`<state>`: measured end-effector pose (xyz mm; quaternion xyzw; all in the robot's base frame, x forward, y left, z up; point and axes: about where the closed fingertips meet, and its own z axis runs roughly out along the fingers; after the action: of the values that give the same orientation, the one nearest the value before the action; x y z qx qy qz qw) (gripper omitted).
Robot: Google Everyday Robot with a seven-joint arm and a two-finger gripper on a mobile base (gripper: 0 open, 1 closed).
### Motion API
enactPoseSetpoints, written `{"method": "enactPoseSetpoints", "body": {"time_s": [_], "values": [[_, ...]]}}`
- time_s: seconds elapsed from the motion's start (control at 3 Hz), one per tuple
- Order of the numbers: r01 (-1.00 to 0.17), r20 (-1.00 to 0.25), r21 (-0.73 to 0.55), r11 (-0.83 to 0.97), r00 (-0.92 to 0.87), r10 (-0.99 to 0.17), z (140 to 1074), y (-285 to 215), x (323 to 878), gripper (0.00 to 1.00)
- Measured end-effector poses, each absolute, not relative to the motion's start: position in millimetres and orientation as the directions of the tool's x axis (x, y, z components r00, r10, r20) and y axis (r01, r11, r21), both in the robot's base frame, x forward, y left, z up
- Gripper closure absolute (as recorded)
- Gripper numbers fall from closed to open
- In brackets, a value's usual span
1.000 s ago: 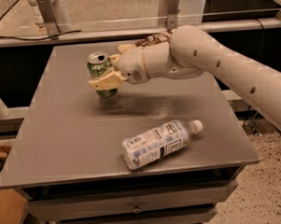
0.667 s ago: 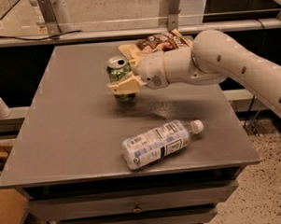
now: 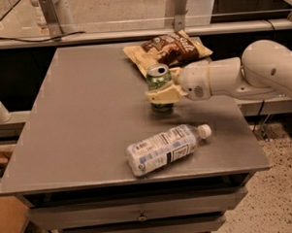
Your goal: Move green can near blue plastic bottle
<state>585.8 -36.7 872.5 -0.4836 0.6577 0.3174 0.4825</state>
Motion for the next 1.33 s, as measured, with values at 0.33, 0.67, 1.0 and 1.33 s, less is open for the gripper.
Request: {"method": "enactPoseSetpoints", "body": {"time_s": [0.33,0.67,1.0,1.33], "values": [[-0.915,-0.942,-0.059,0.399,-0.081,-0.326,879.9,-79.5,578.8,1.00],[-0.896,-0.943,-0.058,0.440,-0.095,-0.318,884.9,-112.8,562.1,1.00],[-0.888,-0.948,-0.040,0.457,-0.111,-0.297,881.0,-128.8,538.6,1.00],[-0.890,-0.952,-0.021,0.455,-0.121,-0.281,873.8,-133.7,517.8,1.00]]}}
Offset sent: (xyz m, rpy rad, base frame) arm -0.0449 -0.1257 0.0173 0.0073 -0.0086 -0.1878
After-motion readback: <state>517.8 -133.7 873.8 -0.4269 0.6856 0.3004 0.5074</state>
